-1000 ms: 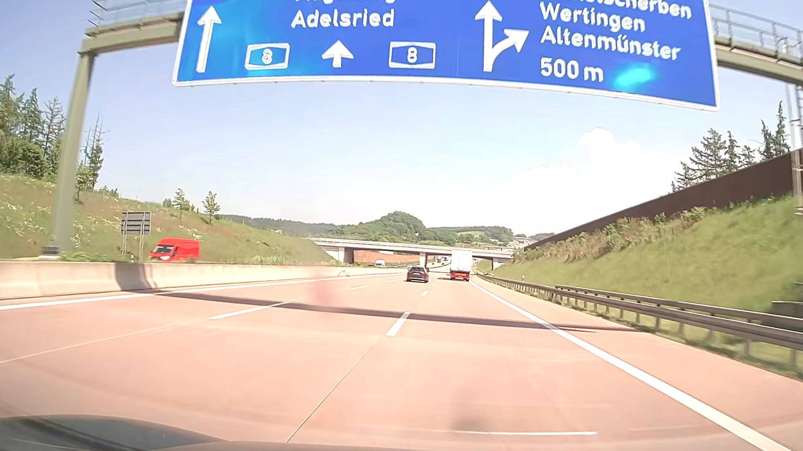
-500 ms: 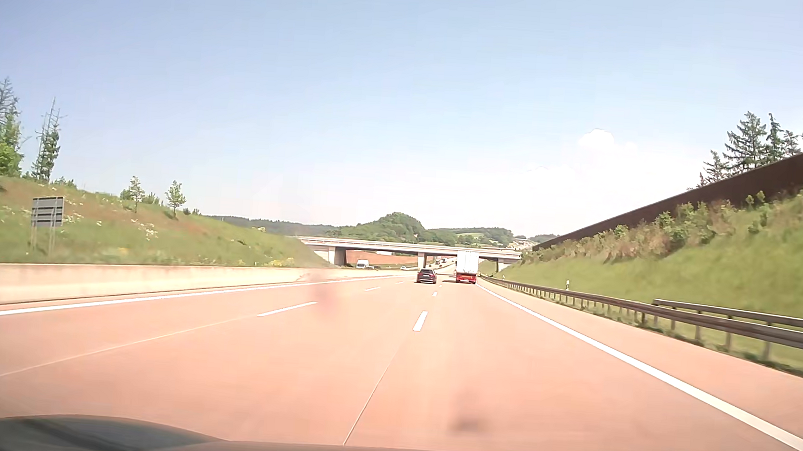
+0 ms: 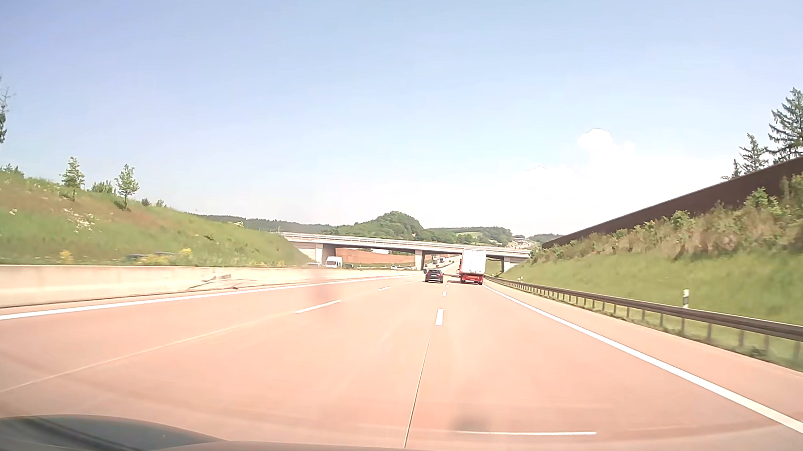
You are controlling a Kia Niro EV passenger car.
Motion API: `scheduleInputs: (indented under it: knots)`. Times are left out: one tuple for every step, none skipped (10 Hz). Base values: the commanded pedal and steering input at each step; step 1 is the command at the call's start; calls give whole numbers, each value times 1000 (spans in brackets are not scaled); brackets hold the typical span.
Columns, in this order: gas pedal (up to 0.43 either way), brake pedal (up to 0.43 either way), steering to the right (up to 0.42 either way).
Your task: Follow the waypoints while adhering to traffic rules and regulations
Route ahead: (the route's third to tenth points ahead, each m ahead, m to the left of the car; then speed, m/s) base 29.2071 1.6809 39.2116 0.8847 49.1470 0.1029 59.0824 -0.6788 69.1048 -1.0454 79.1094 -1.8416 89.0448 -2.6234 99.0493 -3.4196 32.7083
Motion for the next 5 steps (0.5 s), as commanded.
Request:
scheduleInputs:
  knots:
    - [118, 0, 1]
    - [118, 0, 2]
    - [118, 0, 3]
    - [118, 0, 3]
    - [110, 0, 3]
